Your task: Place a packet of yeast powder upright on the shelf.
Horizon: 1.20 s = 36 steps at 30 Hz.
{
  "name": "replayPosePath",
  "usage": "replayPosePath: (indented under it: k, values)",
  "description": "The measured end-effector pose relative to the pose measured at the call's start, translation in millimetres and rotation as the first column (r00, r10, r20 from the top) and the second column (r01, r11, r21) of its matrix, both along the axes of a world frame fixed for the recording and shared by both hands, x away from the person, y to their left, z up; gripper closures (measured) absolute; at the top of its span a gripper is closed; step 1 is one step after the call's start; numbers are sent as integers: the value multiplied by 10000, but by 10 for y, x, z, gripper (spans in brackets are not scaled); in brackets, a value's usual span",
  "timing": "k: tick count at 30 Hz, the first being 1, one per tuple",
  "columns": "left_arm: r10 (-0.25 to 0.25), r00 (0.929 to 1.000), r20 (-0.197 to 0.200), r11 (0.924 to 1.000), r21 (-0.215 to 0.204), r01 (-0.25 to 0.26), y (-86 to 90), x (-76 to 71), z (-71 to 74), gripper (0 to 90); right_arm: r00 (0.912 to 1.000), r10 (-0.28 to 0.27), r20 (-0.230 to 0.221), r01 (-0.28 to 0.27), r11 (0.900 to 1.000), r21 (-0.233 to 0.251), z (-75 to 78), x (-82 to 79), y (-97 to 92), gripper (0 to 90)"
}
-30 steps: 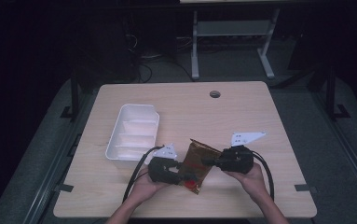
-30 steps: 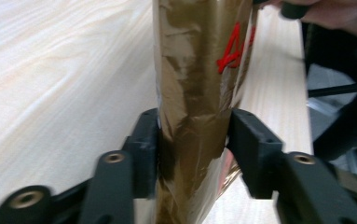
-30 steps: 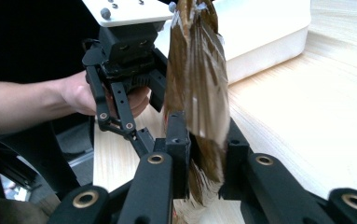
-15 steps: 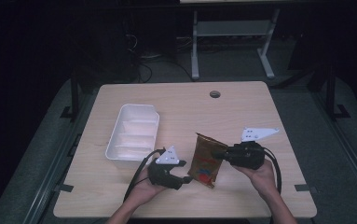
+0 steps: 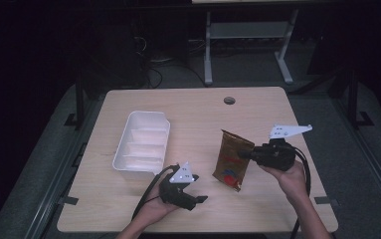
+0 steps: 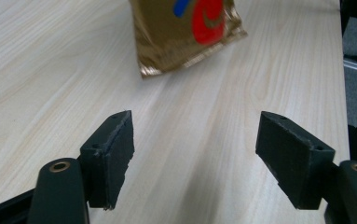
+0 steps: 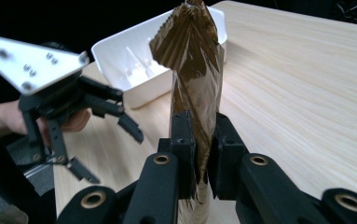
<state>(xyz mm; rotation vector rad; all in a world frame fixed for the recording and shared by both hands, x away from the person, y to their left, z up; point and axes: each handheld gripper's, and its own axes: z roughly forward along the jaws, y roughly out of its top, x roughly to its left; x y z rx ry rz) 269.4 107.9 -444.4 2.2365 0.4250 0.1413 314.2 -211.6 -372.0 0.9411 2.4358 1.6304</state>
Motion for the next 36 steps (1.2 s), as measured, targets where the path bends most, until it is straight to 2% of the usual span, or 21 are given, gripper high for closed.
replayPosePath:
  k: [8, 21, 32, 36]
  values:
    - [38, 9999, 119, 9998, 186, -40, 44, -75, -5, 244, 9993, 95, -351, -90, 9999, 141, 58, 138, -3, 813]
    - [32, 9999, 118, 9996, 296, -35, 130, -170, -35, 235, 9985, 500, -243, -502, 9987, -62, 305, 373, 305, 815]
    - [25, 9996, 275, 9990, 439, -37, 189, -216, -46, 230, 9958, 805, -440, -805, 9968, 9, 374, 553, 523, 815]
    - [-5, 9994, 350, 9996, 298, -5, 180, -233, -20, 230, 9943, 968, -453, -970, 9953, -19, 412, 601, 628, 816]
